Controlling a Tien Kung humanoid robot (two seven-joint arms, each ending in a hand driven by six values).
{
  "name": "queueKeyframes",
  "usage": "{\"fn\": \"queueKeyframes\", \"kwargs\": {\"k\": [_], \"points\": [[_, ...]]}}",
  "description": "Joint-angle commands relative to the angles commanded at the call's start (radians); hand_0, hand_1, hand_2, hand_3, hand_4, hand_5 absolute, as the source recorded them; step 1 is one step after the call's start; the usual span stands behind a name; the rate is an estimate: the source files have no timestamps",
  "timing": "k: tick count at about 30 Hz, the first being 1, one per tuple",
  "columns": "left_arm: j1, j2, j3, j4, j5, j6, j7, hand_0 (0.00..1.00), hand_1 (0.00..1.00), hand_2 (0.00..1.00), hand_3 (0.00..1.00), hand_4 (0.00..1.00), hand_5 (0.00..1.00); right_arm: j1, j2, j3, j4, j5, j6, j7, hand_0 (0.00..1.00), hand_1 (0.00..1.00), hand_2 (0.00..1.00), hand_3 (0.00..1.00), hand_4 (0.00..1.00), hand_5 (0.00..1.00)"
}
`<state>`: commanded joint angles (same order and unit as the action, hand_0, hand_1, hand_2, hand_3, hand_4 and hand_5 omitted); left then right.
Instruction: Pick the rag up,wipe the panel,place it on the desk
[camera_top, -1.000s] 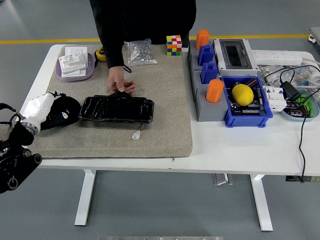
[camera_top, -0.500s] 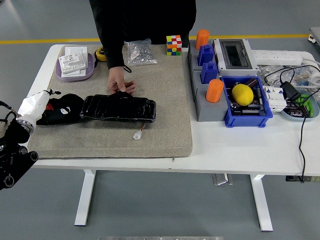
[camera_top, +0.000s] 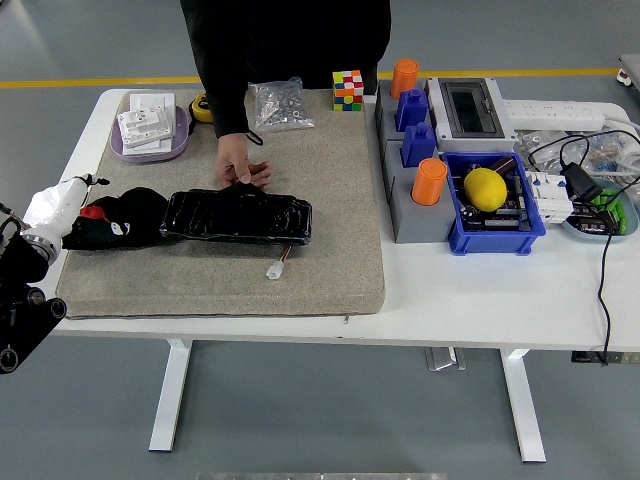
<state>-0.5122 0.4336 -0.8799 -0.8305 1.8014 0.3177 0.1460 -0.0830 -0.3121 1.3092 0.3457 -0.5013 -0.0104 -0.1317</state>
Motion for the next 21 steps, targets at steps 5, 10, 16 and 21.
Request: {"fn": "queueKeyframes", "kwargs": {"k": [5, 10, 16, 21], "points": [[0.006, 0.024, -0.018, -0.029, 0.014, -0.002, 0.002, 0.709, 0.869, 0.899, 0.838, 0.945, 0.394, 0.001, -0.001, 0.006, 0.000, -0.001, -0.001, -0.001, 0.719, 0.551, 0.675, 0.621, 0.998, 0.635], [0.021, 0.051, -0.035, -0.065, 0.018, -0.005, 0.001, 0.704, 0.866, 0.890, 0.839, 0.943, 0.391, 0.001, -0.001, 0.010, -0.003, -0.002, 0.001, -0.001, 0.718, 0.551, 0.674, 0.621, 0.998, 0.636], [0.054, 0.081, -0.069, -0.134, 0.008, -0.011, -0.004, 0.694, 0.862, 0.886, 0.836, 0.920, 0.358, 0.001, 0.001, 0.015, -0.008, -0.002, 0.004, -0.001, 0.717, 0.551, 0.675, 0.621, 0.998, 0.636], [0.090, 0.110, -0.096, -0.200, 0.013, -0.013, -0.003, 0.694, 0.862, 0.886, 0.836, 0.920, 0.358, 0.001, 0.001, 0.021, -0.010, -0.004, 0.004, -0.002, 0.717, 0.551, 0.675, 0.621, 0.998, 0.636]]}}
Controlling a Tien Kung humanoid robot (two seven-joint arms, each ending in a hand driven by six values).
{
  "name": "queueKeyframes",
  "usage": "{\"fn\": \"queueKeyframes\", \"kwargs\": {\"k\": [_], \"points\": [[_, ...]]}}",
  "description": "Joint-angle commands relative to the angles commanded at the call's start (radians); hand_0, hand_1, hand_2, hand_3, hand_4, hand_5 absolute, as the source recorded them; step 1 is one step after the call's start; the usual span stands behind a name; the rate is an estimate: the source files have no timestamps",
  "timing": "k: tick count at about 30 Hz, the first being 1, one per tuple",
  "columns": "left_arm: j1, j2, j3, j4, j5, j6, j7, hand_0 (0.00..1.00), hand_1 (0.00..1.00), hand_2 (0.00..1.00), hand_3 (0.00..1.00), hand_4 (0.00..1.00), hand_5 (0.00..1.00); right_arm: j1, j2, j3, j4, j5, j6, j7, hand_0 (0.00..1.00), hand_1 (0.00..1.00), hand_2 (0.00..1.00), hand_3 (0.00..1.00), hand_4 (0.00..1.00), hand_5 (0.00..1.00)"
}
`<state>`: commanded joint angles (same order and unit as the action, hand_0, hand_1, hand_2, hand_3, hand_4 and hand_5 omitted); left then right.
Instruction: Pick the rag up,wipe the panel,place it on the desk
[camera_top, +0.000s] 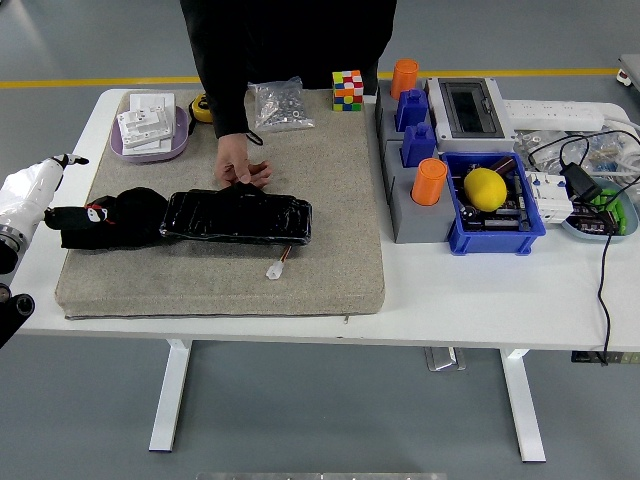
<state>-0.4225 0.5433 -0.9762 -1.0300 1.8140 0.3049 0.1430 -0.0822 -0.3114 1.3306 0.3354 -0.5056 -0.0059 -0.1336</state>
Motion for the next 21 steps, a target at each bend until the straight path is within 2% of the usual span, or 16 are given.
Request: {"fn": "queueKeyframes", "kwargs": {"k": [8, 16, 21], "points": [[0.055, 0.019, -0.095, -0.127, -0.036, 0.004, -0.005, 0.681, 0.855, 0.871, 0.828, 0.915, 0.352, 0.000, 0.001, 0.009, -0.006, -0.003, 0.003, -0.003, 0.717, 0.551, 0.675, 0.622, 0.998, 0.636], [0.070, 0.008, -0.152, -0.197, -0.169, 0.012, -0.019, 0.679, 0.853, 0.862, 0.822, 0.910, 0.345, 0.001, 0.002, 0.002, -0.004, 0.002, -0.001, -0.001, 0.717, 0.551, 0.675, 0.622, 0.998, 0.637], [0.073, -0.001, -0.171, -0.239, -0.217, 0.010, -0.020, 0.674, 0.844, 0.846, 0.816, 0.910, 0.348, -0.001, 0.002, 0.000, -0.004, 0.002, -0.002, -0.003, 0.717, 0.551, 0.675, 0.621, 0.998, 0.638]]}}
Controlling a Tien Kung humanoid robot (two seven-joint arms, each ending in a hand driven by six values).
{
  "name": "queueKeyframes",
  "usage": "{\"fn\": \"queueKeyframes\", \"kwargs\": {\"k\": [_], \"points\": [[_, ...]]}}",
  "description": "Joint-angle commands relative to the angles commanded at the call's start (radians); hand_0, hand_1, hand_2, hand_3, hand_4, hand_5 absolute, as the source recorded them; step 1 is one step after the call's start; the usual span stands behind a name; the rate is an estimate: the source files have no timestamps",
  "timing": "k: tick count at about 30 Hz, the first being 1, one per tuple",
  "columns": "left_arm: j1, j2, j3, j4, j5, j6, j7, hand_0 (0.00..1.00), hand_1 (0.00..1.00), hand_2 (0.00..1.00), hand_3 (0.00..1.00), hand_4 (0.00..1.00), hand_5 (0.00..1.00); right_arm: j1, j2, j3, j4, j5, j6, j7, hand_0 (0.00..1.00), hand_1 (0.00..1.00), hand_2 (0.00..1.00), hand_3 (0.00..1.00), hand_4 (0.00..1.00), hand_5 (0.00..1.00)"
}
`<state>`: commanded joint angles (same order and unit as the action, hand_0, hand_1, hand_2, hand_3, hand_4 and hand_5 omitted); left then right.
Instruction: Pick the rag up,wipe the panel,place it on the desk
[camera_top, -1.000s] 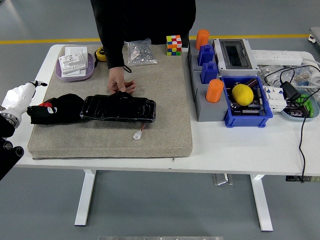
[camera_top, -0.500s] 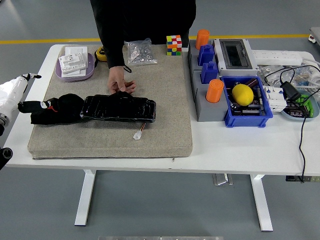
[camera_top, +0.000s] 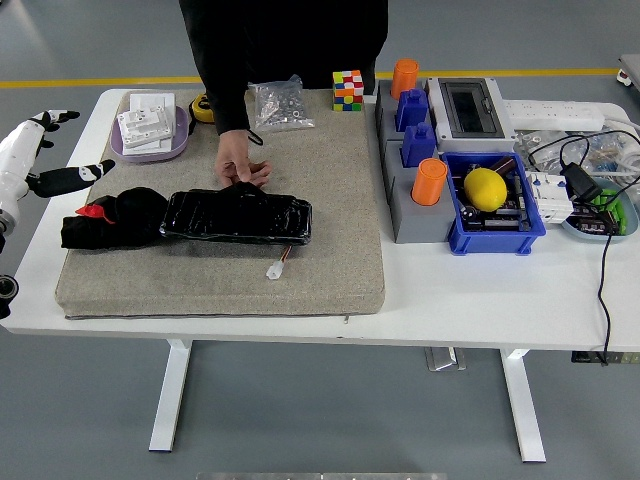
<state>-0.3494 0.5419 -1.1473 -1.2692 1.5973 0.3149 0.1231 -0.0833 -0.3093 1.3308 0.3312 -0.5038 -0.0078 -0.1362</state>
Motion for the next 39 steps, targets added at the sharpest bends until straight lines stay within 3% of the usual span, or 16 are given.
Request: {"fn": "queueKeyframes", "kwargs": {"k": [8, 15, 16, 21, 23, 32, 39], "points": [[0.004, -0.008, -0.006, -0.083, -0.093, -0.010, 0.003, 0.669, 0.840, 0.837, 0.815, 0.910, 0.347, -0.003, 0.001, -0.002, 0.002, 0.000, -0.002, -0.002, 0.717, 0.551, 0.675, 0.622, 0.998, 0.640], [0.012, -0.030, -0.014, -0.161, -0.178, 0.008, -0.014, 0.683, 0.825, 0.822, 0.811, 0.907, 0.346, -0.001, -0.001, -0.004, 0.004, -0.002, -0.005, -0.005, 0.717, 0.551, 0.674, 0.622, 0.998, 0.639], [0.013, -0.033, -0.014, -0.172, -0.187, 0.011, -0.018, 0.678, 0.796, 0.789, 0.738, 0.910, 0.360, -0.001, -0.001, -0.005, 0.005, -0.003, -0.006, -0.006, 0.717, 0.551, 0.674, 0.622, 0.998, 0.640], [0.021, -0.052, -0.021, -0.214, -0.242, 0.020, -0.035, 0.678, 0.796, 0.789, 0.738, 0.910, 0.360, -0.002, -0.001, -0.010, 0.006, -0.004, -0.008, -0.008, 0.717, 0.551, 0.674, 0.622, 0.998, 0.640], [0.027, -0.061, -0.026, -0.228, -0.254, 0.024, -0.042, 0.669, 0.782, 0.771, 0.689, 0.895, 0.354, -0.002, 0.000, -0.012, 0.006, -0.005, -0.009, -0.008, 0.717, 0.551, 0.674, 0.622, 0.998, 0.641], [0.056, -0.083, -0.043, -0.267, -0.266, 0.030, -0.065, 0.669, 0.770, 0.761, 0.662, 0.878, 0.332, -0.002, -0.002, -0.023, 0.007, -0.008, -0.011, -0.010, 0.717, 0.551, 0.674, 0.621, 0.998, 0.641], [0.068, -0.083, -0.047, -0.261, -0.265, 0.032, -0.062, 0.663, 0.767, 0.755, 0.660, 0.877, 0.331, -0.008, -0.006, -0.032, 0.008, -0.010, -0.012, -0.014, 0.717, 0.551, 0.674, 0.621, 0.998, 0.640]]}}
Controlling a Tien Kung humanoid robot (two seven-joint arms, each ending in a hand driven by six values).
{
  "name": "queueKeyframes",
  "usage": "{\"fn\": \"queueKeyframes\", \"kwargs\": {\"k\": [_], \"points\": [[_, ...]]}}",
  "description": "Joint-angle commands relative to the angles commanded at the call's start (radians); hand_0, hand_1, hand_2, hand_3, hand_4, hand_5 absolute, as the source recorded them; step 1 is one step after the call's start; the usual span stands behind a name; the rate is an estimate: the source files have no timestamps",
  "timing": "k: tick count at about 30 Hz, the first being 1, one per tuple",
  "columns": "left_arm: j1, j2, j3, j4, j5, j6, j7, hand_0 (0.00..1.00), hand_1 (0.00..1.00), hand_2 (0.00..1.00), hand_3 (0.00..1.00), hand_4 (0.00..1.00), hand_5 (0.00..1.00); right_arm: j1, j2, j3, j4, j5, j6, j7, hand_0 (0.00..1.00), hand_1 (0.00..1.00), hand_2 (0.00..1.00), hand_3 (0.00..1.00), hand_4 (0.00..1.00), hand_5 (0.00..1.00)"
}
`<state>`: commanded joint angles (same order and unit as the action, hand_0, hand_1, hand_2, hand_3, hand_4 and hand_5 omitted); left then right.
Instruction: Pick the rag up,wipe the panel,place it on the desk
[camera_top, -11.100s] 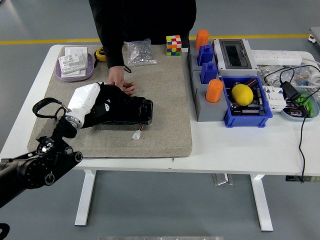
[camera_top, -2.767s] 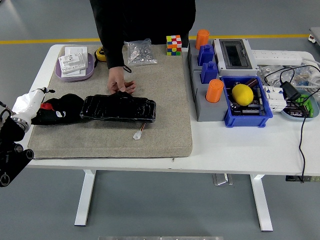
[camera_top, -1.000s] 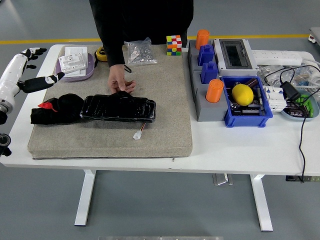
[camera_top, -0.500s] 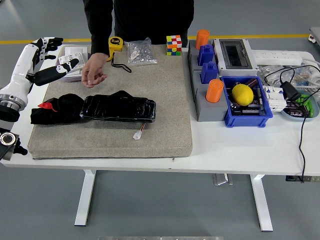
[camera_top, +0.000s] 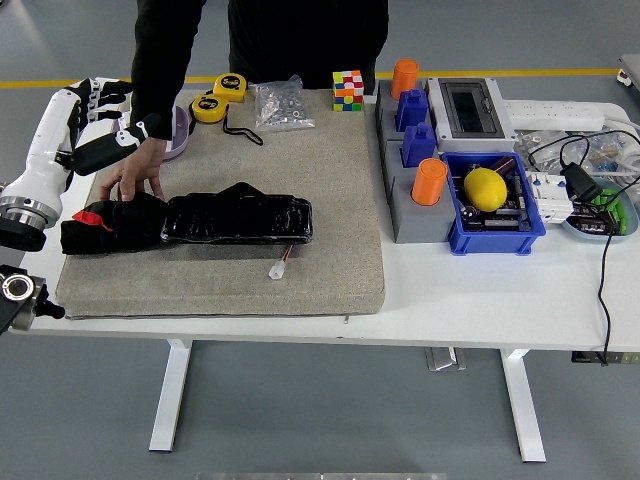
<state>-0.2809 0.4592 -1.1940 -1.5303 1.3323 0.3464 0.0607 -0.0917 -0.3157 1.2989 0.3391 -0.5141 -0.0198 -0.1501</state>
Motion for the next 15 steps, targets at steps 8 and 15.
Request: {"fn": "queueKeyframes", "kwargs": {"k": [8, 15], "points": [[-0.003, 0.006, -0.004, -0.001, 0.005, -0.004, 0.008, 0.663, 0.766, 0.752, 0.652, 0.865, 0.317, -0.004, -0.005, -0.003, 0.001, -0.002, -0.002, -0.004, 0.717, 0.551, 0.675, 0.621, 0.998, 0.640], [-0.005, 0.019, 0.006, -0.014, -0.001, -0.013, 0.009, 0.659, 0.765, 0.752, 0.650, 0.844, 0.287, 0.001, -0.004, -0.006, 0.000, 0.005, -0.003, 0.003, 0.717, 0.551, 0.675, 0.621, 0.998, 0.640]]}}
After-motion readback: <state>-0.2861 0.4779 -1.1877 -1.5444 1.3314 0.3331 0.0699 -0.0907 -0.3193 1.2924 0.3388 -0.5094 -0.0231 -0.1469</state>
